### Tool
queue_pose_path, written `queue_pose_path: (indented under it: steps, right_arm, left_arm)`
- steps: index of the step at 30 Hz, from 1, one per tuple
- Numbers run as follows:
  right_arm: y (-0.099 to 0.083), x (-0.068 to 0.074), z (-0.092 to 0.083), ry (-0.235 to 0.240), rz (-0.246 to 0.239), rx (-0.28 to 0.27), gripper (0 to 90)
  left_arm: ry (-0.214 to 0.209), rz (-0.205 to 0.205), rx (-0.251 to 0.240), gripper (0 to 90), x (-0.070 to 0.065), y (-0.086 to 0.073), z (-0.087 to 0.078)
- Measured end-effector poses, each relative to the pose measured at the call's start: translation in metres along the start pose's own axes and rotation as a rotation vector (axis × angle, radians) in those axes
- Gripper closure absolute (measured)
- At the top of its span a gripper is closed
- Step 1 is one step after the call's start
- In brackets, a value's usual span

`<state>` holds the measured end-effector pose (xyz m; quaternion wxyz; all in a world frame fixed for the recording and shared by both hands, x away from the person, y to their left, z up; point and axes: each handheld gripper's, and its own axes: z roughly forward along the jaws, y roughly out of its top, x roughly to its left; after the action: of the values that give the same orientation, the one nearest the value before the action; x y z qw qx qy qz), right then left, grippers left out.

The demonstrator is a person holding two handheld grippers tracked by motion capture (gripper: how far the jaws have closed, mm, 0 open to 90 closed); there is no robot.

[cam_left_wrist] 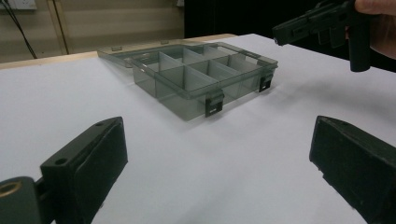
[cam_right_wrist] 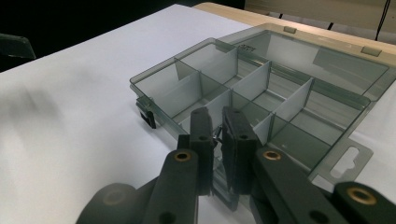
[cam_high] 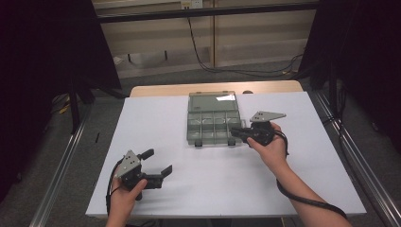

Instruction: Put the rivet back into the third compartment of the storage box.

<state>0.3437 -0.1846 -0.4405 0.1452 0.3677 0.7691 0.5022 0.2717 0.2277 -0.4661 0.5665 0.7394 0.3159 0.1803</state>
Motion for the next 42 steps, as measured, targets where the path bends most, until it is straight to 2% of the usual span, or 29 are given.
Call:
queue_pose_path:
  steps: [6, 12, 24, 34, 42]
  right_arm:
    - [0.004, -0.002, 0.005, -0.011, 0.000, 0.002, 83.7]
    - [0.008, -0.006, 0.009, -0.021, 0.026, -0.008, 83.7]
    - [0.012, -0.012, 0.018, -0.052, 0.030, -0.002, 83.7]
    - [0.014, -0.021, 0.023, -0.079, 0.063, -0.005, 83.7]
    - [0.017, -0.026, 0.029, -0.095, 0.060, 0.000, 83.7]
  left_arm:
    - [0.000, -0.002, 0.000, 4.1, 0.000, 0.000, 0.000]
    - [0.002, -0.001, -0.005, 4.1, 0.000, 0.000, 0.000]
    - [0.000, 0.000, 0.000, 4.1, 0.000, 0.000, 0.000]
    - [0.000, 0.001, -0.003, 4.1, 0.001, 0.000, 0.000]
    - [0.001, 0.002, -0.001, 4.1, 0.001, 0.000, 0.000]
